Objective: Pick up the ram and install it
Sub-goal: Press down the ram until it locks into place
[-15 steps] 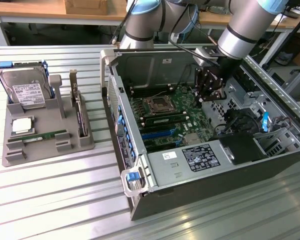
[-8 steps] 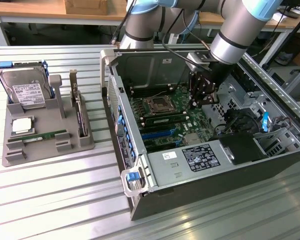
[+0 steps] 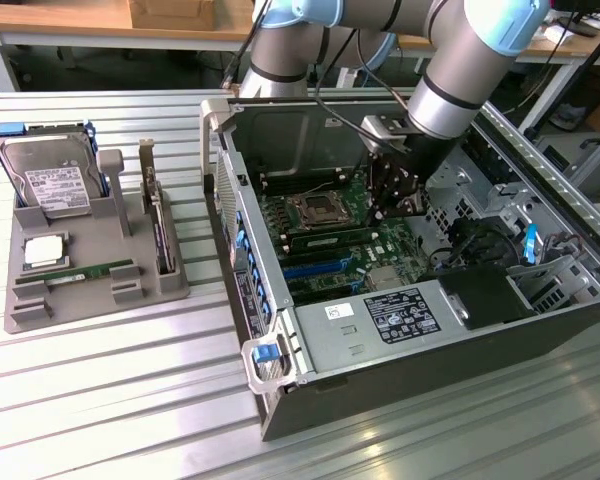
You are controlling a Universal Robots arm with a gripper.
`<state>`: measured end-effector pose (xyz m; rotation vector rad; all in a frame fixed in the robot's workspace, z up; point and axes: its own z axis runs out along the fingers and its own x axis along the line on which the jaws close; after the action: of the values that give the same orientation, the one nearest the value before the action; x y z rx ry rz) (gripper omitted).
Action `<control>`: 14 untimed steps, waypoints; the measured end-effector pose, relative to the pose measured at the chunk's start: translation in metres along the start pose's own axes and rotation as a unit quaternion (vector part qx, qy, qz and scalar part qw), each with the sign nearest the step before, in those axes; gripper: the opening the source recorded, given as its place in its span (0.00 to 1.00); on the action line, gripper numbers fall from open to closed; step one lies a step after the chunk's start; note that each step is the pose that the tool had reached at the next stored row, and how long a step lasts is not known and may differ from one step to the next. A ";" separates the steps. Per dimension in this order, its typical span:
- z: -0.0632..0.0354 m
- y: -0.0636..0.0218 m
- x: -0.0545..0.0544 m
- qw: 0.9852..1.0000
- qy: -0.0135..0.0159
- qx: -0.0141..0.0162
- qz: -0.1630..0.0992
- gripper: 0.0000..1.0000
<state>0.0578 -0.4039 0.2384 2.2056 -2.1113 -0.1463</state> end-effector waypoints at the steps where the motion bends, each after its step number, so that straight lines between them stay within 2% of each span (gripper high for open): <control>1: 0.0019 0.0001 0.000 1.000 0.000 0.000 0.000 0.10; 4: 0.0082 -0.0005 0.000 1.000 0.000 0.000 0.000 0.10; 6: 0.0084 -0.0006 0.000 1.000 0.000 0.000 0.000 0.10; 7: 0.0056 -0.0003 0.000 1.000 -0.001 0.001 0.000 0.10; 9: -0.0014 0.0012 0.000 1.000 0.000 0.002 0.000 0.10; 12: -0.0011 0.0143 -0.001 1.000 0.001 0.010 0.000 0.10; 13: -0.0007 0.0174 -0.001 1.000 0.001 0.011 0.000 0.10; 14: 0.0002 0.0244 -0.001 1.000 0.001 0.013 0.000 0.10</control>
<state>0.0336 -0.4039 0.2413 2.2193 -2.1243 -0.1166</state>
